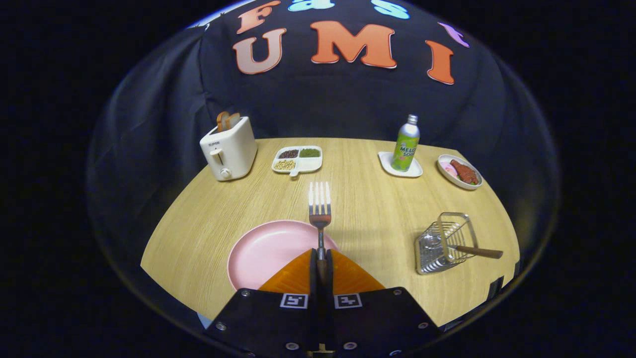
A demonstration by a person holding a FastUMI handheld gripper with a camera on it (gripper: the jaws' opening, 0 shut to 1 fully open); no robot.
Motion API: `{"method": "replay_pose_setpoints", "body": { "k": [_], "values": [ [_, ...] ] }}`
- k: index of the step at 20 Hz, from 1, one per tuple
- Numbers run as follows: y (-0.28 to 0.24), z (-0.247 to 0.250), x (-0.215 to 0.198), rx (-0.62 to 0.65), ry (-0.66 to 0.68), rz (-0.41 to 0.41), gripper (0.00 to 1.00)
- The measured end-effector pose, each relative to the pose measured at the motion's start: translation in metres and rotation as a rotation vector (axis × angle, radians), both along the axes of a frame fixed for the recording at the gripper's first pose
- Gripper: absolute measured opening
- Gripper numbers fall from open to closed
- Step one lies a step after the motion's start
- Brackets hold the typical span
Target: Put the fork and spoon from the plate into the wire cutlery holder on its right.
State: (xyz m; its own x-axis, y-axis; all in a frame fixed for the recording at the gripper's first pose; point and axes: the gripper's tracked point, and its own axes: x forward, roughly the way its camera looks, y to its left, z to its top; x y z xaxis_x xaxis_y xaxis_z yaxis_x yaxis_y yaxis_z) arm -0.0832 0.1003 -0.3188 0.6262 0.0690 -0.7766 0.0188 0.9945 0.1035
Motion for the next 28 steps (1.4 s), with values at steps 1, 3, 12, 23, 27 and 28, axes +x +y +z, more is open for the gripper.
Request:
{"method": "replay_pose_setpoints", "body": {
  "k": [1,3,12,23,27,28],
  "values": [
    [-0.013,0.008,0.001,-0.009,-0.017,-0.017,0.05],
    [-0.039,0.020,0.004,-0.026,-0.051,-0.053,0.05],
    [-0.141,0.045,-0.013,-0.112,-0.063,-0.176,0.05],
    [-0.174,-0.007,-0.042,-0.136,0.161,-0.144,0.05],
    [-0.176,-0.026,-0.043,-0.138,0.223,-0.135,0.06],
    [-0.177,-0.029,-0.041,-0.139,0.231,-0.137,0.07]
  ]
}}
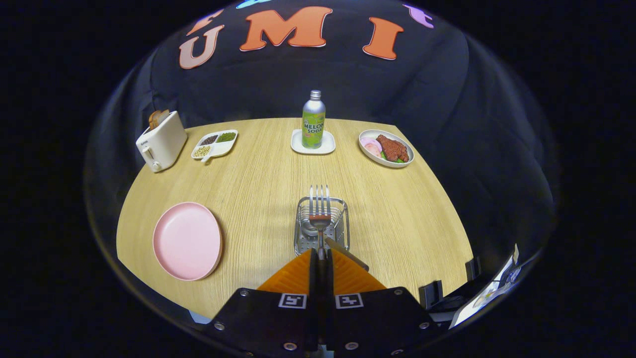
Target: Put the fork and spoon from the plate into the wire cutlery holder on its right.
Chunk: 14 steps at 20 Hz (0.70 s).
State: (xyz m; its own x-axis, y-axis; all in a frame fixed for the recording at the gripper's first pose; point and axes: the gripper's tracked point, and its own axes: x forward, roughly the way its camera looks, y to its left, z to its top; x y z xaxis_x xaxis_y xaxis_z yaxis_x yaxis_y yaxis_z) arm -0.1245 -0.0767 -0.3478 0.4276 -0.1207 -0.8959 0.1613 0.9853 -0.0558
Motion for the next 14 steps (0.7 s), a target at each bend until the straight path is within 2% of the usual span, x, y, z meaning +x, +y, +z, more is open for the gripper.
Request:
{"method": "replay_pose_setpoints", "body": {
  "k": [4,8,14],
  "values": [
    [0.002,-0.006,0.005,0.021,0.014,-0.001,0.07],
    [-0.001,0.004,0.021,0.028,-0.038,0.000,0.08],
    [-0.010,0.076,0.074,0.006,-0.327,0.006,0.08]
  ]
}}
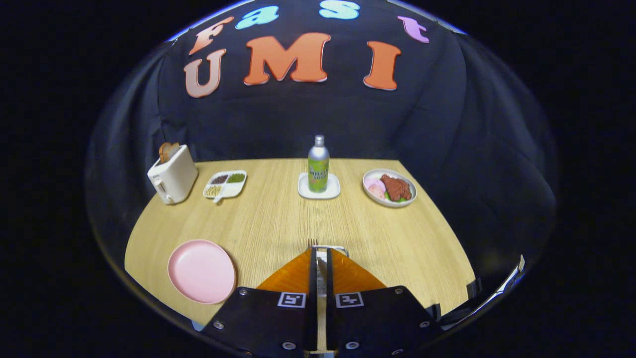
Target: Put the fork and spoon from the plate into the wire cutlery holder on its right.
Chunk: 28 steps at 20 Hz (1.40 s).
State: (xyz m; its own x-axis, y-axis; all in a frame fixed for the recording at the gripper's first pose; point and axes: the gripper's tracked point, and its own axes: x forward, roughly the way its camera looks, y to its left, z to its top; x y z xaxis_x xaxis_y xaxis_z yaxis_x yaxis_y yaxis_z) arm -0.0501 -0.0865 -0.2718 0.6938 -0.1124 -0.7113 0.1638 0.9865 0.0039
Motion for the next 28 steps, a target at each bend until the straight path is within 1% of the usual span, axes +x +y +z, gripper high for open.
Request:
{"method": "replay_pose_setpoints", "body": {
  "k": [5,7,8,10,11,12,14,16,19,22,24,27,28],
  "values": [
    [-0.014,0.076,0.032,-0.010,-0.221,-0.022,0.08],
    [-0.020,0.106,0.041,-0.027,-0.305,-0.028,0.10],
    [-0.022,0.120,0.043,-0.034,-0.341,-0.033,0.13],
    [-0.022,0.147,0.051,-0.043,-0.416,-0.015,0.23],
    [-0.021,0.158,0.054,-0.051,-0.448,-0.007,0.23],
    [-0.021,0.167,0.058,-0.061,-0.476,-0.002,0.27],
    [-0.017,0.187,0.063,-0.066,-0.529,0.007,0.38],
    [-0.011,0.203,0.065,-0.057,-0.570,0.015,0.55],
    [-0.010,0.224,0.069,-0.052,-0.629,0.015,0.70],
    [-0.013,0.245,0.071,-0.045,-0.693,0.010,0.80],
    [-0.015,0.257,0.075,-0.048,-0.728,0.007,0.84],
    [-0.013,0.263,0.078,-0.063,-0.748,0.030,0.90],
    [-0.012,0.265,0.079,-0.071,-0.753,0.034,0.95]
  ]
}}
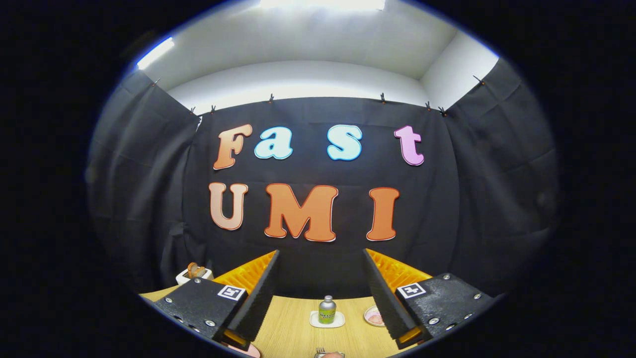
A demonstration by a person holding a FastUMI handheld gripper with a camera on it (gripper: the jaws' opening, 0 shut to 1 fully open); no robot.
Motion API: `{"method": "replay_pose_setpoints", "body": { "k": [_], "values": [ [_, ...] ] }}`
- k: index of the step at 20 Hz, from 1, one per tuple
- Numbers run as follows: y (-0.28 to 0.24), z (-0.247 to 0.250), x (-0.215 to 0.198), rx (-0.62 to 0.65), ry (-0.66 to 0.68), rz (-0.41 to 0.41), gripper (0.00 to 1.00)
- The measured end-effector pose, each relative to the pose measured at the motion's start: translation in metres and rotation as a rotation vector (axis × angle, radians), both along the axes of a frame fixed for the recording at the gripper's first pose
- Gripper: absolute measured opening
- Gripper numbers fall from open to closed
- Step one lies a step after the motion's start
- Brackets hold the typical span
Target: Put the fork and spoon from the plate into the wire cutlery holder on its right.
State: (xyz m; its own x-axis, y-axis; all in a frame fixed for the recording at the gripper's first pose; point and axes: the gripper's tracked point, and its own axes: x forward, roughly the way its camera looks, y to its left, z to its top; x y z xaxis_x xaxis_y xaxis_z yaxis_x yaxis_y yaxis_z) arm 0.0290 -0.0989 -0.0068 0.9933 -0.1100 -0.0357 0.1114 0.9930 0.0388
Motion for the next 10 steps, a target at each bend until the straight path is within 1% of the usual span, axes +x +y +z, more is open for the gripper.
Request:
{"method": "replay_pose_setpoints", "body": {
  "k": [1,10],
  "values": [
    [0.002,0.000,0.001,-0.004,-0.003,0.005,0.97],
    [0.014,-0.001,0.001,0.015,-0.011,0.050,0.97]
  ]
}}
